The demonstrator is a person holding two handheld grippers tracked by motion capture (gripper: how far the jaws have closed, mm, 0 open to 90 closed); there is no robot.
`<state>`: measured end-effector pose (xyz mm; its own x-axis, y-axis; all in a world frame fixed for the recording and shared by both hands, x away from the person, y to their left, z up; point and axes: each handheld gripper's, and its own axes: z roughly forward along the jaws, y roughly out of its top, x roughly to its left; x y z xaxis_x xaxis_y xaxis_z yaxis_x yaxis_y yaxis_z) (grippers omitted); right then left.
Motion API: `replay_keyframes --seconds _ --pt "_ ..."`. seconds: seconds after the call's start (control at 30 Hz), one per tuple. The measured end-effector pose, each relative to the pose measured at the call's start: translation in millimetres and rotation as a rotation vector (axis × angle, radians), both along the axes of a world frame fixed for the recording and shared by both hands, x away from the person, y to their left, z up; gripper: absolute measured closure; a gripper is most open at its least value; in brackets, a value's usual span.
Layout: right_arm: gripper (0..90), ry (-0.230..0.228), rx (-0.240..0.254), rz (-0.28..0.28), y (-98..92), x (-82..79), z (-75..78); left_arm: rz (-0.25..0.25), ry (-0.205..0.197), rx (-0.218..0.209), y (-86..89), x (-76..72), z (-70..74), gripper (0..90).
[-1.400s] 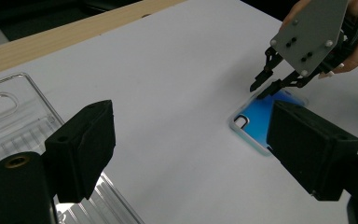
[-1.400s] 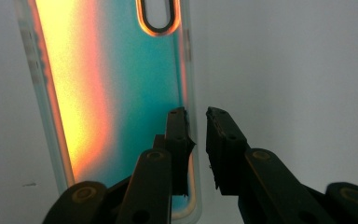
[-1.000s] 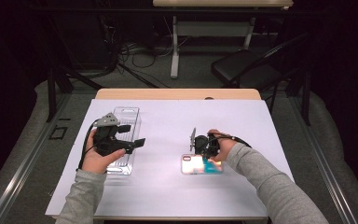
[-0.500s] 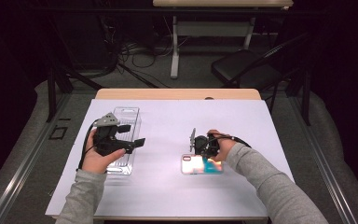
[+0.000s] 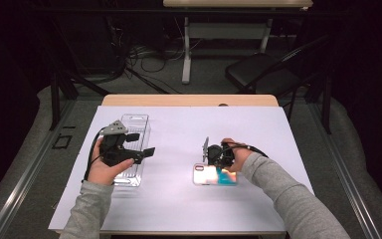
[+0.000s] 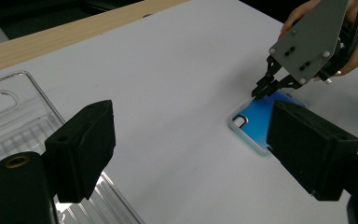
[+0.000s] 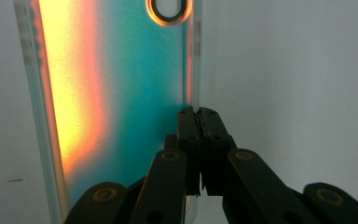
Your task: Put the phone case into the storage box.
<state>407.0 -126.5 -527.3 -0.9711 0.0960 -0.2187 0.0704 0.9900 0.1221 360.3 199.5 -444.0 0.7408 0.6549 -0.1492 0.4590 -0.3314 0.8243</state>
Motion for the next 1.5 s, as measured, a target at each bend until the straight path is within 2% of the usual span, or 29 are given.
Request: replay_keyframes --seconds 0.5,0.97,1.27,1.5 --pt "89.1 -0.012 -0.006 0.018 0.0 -1.5 0.2 0.005 0.003 -0.003 0.4 0.1 -0.2 15.7" --pt "89.2 0.002 -0.001 0.027 -0.7 -2.1 1.3 0.002 0.003 -0.001 0.5 0.4 -0.4 15.7" --pt "89.2 0.025 0.015 0.015 -2.5 -1.9 3.9 0.004 0.006 -0.002 0.8 0.5 -0.4 15.7" --pt "89.2 0.040 0.048 -0.004 -3.9 -2.1 8.6 0.006 0.005 -0.004 0.9 0.4 -0.4 15.7"
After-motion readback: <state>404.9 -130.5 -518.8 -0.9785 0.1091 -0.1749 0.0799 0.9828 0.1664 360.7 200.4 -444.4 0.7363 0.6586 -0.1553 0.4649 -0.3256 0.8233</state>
